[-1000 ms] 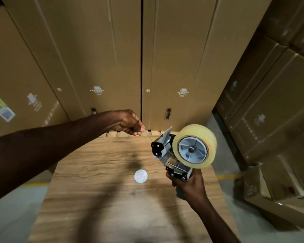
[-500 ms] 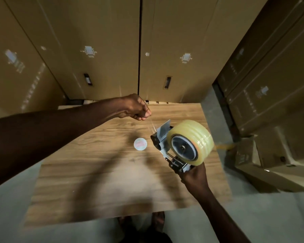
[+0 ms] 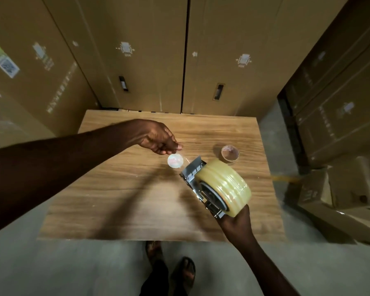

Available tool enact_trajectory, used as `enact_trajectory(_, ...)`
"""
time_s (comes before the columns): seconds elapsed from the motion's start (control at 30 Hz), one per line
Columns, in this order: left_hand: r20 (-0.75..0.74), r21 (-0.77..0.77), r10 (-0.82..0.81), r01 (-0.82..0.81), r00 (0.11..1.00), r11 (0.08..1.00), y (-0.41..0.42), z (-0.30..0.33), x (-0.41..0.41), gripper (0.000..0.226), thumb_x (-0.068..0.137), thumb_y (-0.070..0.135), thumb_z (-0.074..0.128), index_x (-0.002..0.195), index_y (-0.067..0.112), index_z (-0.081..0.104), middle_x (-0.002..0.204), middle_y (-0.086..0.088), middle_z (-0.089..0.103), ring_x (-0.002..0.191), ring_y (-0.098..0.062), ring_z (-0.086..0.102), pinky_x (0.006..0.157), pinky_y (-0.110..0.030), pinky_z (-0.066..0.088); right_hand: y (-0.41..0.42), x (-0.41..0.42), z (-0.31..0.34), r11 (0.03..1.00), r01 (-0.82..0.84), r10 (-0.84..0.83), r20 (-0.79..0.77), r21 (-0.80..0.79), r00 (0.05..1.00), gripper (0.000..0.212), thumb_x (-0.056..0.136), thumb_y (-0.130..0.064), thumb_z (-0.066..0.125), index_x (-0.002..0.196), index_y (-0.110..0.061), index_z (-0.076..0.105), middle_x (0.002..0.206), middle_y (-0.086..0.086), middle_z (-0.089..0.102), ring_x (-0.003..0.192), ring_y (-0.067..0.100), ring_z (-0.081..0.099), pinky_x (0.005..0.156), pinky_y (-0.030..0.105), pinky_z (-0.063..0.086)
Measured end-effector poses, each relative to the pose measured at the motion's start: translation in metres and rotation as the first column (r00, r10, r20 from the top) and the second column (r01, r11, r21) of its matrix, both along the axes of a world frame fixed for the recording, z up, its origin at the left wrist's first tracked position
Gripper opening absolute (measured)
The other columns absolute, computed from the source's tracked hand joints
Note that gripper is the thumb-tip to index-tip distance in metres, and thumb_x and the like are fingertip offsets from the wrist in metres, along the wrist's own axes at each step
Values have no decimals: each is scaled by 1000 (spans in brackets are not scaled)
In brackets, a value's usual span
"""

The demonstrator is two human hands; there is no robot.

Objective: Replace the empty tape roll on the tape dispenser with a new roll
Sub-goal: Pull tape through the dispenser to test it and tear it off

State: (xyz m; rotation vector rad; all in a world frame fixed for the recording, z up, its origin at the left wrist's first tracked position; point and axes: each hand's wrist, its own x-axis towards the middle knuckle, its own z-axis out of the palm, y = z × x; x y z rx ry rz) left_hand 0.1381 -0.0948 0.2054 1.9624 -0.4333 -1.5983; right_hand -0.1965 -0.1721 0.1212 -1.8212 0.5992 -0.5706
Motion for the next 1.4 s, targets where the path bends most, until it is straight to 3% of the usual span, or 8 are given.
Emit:
enact_trajectory(0.17,83,137,-46,34,995,990,5,-3,-20,16,83,21,79,75,11,69,69,-3,69,57,-9,52,55,-22,40,2,-12,-3,999,-43,43,23,31,999,58,72,-3,83,118,-36,73,112,-6,79,107,16,76,89,47,62)
enact_trajectory(0.27,49,170,-101,91,994,981,8,-6,-19,14,88,21,73,80,11,68,73,-1,69,59,-8,52,56,-20,40,2,-20,-10,997,-69,68,27,44,997,51,74,-8,83,122,-7,68,114,-5,77,109,16,75,90,44,62)
enact_trajectory(0.4,-15,249,-203,200,979,948,8,-13,-15,18,93,27,66,92,9,70,83,-3,69,62,-7,54,56,-18,42,8,-23,-9,996,-79,78,25,48,997,50,79,-27,80,121,-1,68,116,2,77,110,17,74,90,38,61)
enact_trajectory(0.57,-49,278,-253,257,966,926,5,-16,-16,21,90,31,69,97,11,71,80,1,69,63,-7,52,59,-19,37,15,-23,-21,996,-34,36,-25,80,999,49,78,-11,83,124,-3,67,118,5,76,112,20,74,91,42,62)
enact_trajectory(0.83,317,61,-137,123,939,990,1,-48,-34,12,76,8,78,87,2,78,71,-8,67,60,-18,48,46,-17,29,27,-17,-45,996,31,-15,-176,89,984,51,77,10,85,122,-9,69,108,1,79,102,21,76,83,57,61)
enact_trajectory(0.97,448,-30,-154,187,881,982,4,-97,-46,20,77,13,81,87,-5,78,65,-3,67,56,-11,53,50,-19,36,36,-21,-53,986,67,-32,-229,149,973,58,77,0,89,126,-16,63,103,-13,78,94,8,75,77,33,63)
enact_trajectory(1.07,593,-34,-242,324,768,945,7,-139,-61,18,78,15,81,82,-2,77,80,-6,76,78,-12,65,65,-24,42,40,-29,-69,984,89,-46,-262,155,964,59,76,-6,91,126,-13,62,104,-24,75,94,-1,72,74,15,56)
enact_trajectory(1.4,701,-175,-135,352,700,919,25,-244,-99,13,77,18,58,68,10,57,75,-5,56,74,-25,57,65,-34,42,48,-40,-131,984,121,-61,-385,134,921,62,78,-2,89,126,-26,59,104,-19,76,93,2,74,74,19,58)
